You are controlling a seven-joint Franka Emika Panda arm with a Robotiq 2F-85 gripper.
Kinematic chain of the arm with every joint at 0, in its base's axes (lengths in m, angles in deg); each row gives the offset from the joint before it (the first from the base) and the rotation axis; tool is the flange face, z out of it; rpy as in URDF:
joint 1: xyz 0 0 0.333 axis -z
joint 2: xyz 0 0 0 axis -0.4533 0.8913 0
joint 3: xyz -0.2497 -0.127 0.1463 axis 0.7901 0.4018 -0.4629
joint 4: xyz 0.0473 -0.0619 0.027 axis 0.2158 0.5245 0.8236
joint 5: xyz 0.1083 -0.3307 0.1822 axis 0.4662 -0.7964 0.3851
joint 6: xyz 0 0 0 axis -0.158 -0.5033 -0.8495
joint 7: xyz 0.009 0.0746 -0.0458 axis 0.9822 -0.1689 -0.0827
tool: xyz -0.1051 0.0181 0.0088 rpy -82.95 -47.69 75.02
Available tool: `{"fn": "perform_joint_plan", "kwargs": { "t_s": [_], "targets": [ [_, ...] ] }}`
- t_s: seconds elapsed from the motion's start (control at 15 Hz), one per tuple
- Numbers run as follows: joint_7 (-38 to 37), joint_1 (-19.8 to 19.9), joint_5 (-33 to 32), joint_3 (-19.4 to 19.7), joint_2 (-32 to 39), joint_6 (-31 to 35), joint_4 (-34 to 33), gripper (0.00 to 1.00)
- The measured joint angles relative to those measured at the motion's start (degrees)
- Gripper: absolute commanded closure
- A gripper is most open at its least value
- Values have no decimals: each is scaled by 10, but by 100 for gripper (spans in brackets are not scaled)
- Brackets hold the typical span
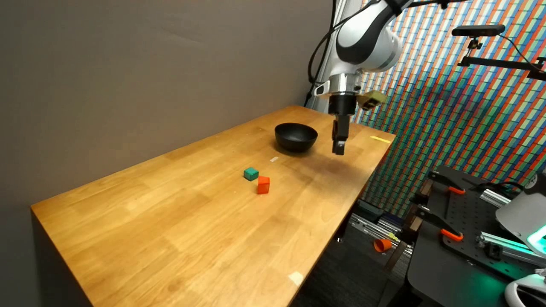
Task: Put the orange and green blocks in the bowl
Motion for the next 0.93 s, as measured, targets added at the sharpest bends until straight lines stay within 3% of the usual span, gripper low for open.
{"fn": "perform_joint_plan", "kwargs": {
  "t_s": [0.2,0.4,0.67,0.93],
  "targets": [
    [-19,-7,-20,-46,97,119,-53,0],
    [-76,-30,-96,-60,174,206,-105,0],
    [-166,-55,-205,-59,237,224,-165,0],
    [-223,-71,-264,-59,258,193,-207,0]
  ]
}}
